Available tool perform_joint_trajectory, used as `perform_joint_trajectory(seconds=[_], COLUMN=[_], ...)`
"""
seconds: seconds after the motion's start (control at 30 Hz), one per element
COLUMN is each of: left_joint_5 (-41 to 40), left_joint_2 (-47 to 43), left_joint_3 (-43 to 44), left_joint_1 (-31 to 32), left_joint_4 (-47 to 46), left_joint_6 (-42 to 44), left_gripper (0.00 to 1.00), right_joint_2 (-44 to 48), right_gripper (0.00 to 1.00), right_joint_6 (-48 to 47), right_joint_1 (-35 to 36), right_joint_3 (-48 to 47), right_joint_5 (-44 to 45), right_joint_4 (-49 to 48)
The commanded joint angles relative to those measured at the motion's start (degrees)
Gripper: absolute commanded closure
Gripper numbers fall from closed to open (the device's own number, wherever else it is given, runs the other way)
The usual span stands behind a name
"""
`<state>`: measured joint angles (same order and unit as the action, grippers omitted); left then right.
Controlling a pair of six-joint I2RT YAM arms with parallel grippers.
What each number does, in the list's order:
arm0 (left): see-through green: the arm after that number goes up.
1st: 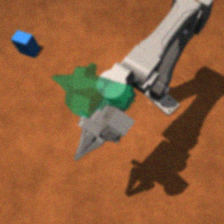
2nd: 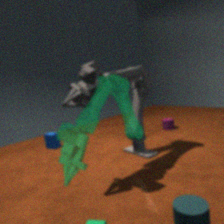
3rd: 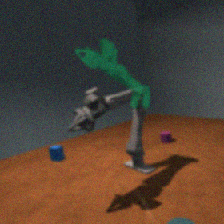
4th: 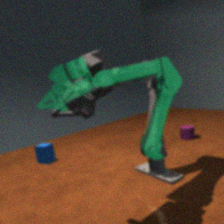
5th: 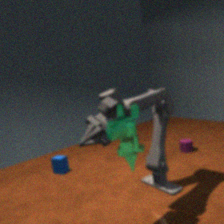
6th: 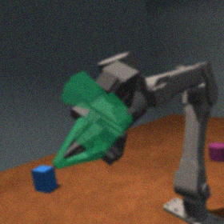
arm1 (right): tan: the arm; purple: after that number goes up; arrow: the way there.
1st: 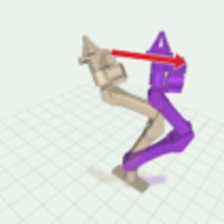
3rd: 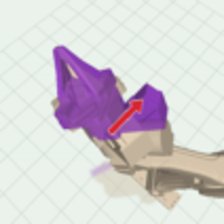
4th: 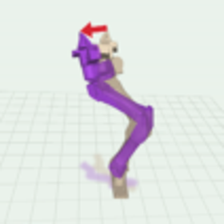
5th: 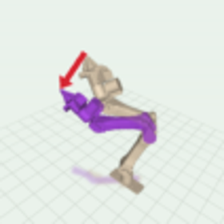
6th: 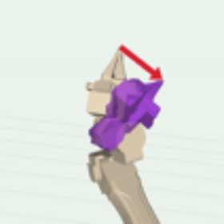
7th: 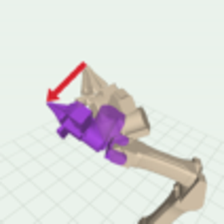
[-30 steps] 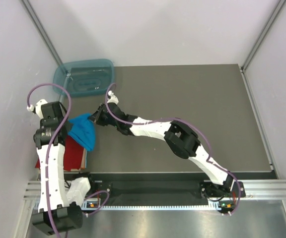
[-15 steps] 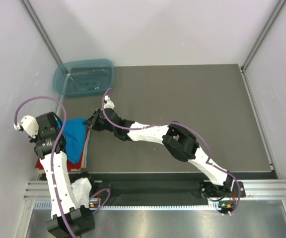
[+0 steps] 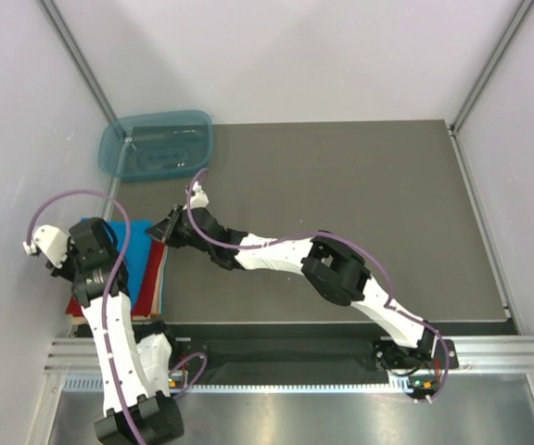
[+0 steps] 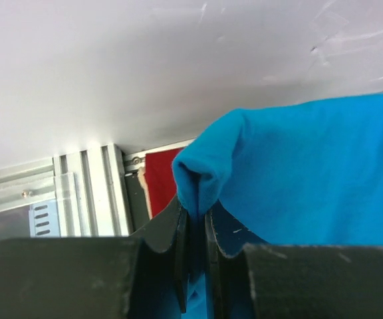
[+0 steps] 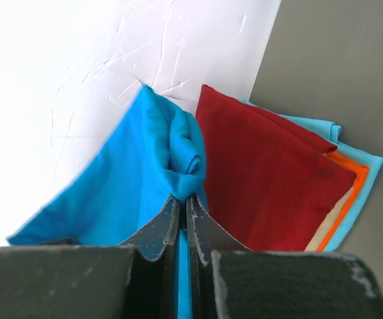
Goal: Fold and stack the t-shirts
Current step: Neatly place the folded tshirt to the corner
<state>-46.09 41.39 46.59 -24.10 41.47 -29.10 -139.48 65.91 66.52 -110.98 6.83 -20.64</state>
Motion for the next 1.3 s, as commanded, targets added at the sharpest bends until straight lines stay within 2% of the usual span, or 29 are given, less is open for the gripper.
perform_joint_trajectory(seconds=[0.0,0.07,0.2,0.4,0.6,0.63,0.77,0.83,0.87,0.9,0.97,1.0,1.07,1.13,1.27], left_joint_5=[-4.1,-5.3,-2.9,-1.9,-3.1,-3.3,-2.1,-3.0,-5.3,-6.7,-10.0,-11.1,-14.1,-13.5,-13.2], left_joint_2=[-6.3,-7.6,-6.0,1.5,8.0,8.5,9.5,9.8,10.1,11.7,14.8,19.1,23.9,25.3,31.8], left_joint_3=[-4.9,-8.3,-10.3,-6.1,-3.7,-3.8,-4.9,-4.7,-4.1,-1.8,0.9,4.3,7.8,11.7,17.6], left_joint_1=[-0.2,-0.2,-0.9,-1.0,-1.0,-1.0,-1.0,-1.0,-1.0,-0.9,-1.0,-1.0,-1.0,-1.0,-1.0], left_joint_4=[-11.3,-15.5,-18.3,-13.3,-5.8,-5.2,-5.3,-4.4,-2.7,1.3,3.6,4.5,9.4,13.3,20.0], left_joint_6=[5.2,10.1,12.8,7.3,-2.2,-5.1,-6.8,-8.5,-10.0,-12.3,-11.9,-11.0,-12.2,-13.8,-16.6], left_gripper=[1.00,1.00,1.00,1.00,1.00,1.00,1.00,0.94,0.88,0.75,0.65,0.60,0.56,0.50,0.49], right_joint_2=[-0.3,-0.9,-2.0,-3.4,-3.5,-3.4,-3.0,-2.7,-2.8,-2.8,-2.8,-2.8,-2.9,-2.9,-3.2], right_gripper=[1.00,1.00,1.00,1.00,1.00,1.00,1.00,1.00,1.00,1.00,1.00,1.00,1.00,1.00,0.99], right_joint_6=[-1.5,-1.7,-2.3,-1.8,-1.1,-1.1,-3.1,-3.6,-3.6,-3.6,-3.6,-3.7,-3.7,-3.6,-3.7], right_joint_1=[-0.7,-1.0,-1.4,-1.7,-1.6,-1.7,-1.7,-2.0,-2.1,-2.4,-2.4,-2.4,-2.4,-2.4,-2.4], right_joint_3=[0.5,0.4,-0.1,-2.2,-2.0,-2.0,-1.9,-1.9,-1.9,-2.0,-2.2,-2.2,-2.3,-2.1,-2.2], right_joint_5=[1.8,1.4,0.6,-0.6,-0.9,-0.9,-0.9,-1.1,-1.0,-1.4,-1.6,-1.7,-2.3,-2.5,-3.2], right_joint_4=[-5.0,-4.6,-3.3,0.4,0.8,0.8,0.5,0.5,0.5,0.6,0.8,0.7,0.7,1.0,1.0])
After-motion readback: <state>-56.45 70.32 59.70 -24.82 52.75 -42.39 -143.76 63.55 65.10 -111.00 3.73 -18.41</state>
